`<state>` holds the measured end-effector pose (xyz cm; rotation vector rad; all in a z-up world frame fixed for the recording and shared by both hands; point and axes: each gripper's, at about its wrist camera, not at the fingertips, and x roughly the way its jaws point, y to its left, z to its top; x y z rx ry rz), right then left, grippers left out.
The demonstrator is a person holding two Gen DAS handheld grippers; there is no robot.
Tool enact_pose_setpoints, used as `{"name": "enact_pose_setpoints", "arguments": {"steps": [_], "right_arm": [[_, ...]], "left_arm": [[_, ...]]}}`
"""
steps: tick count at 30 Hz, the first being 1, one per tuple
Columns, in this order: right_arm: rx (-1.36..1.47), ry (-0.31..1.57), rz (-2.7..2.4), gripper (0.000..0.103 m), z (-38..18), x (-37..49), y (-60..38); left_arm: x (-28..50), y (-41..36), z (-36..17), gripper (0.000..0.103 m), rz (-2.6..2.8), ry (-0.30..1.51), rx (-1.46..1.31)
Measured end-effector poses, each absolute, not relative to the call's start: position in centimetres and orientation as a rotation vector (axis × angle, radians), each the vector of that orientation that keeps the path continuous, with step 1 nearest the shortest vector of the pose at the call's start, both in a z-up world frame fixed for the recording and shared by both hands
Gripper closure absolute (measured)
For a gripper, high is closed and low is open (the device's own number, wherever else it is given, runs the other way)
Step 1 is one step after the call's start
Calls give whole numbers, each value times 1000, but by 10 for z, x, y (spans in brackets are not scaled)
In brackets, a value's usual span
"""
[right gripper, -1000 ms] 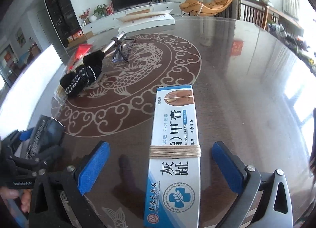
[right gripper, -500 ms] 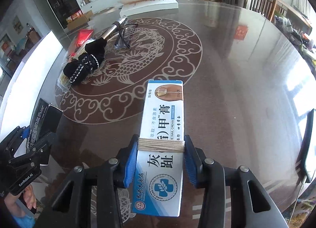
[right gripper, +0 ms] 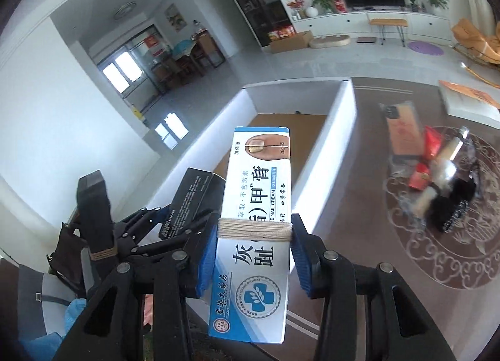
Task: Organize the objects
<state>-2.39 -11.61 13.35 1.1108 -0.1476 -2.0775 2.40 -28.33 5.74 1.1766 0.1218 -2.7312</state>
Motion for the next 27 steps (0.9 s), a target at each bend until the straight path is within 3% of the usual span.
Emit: {"name": "enact_pose_setpoints", "arguments": {"steps": [3,5,8,11,13,17,20,27], "right_arm": [[1084,-132,-2003,56,125,-29,-168],[1126,-127,-1990,40,113,-36,-186],[1090,-110,-2062,36,111,-34,-177],[1025,-91,-2200,14,105,-31,-132],[1006,-94,-2326,6,93,-33,-92],[1110,-6,-2612,6,44,-44,-4],[1266,13,-2755,6,1,-45,62],[1404,-133,-2916,6,-28,-27,161]], "left_arm": [[10,-321,38,44,-2597,97,1249],[4,-335,27,44,-2516,78,1270],[7,-335,30,44,-2497,105,1229],[18,-314,43,23,-2585,154,1138],[22,-289,51,20,-2670,162,1100],[30,-212,65,19,-2885,163,1113],[26,-143,65,3,-3039,141,1210],[0,-10,-5,0,-3078,-197,1443]]}}
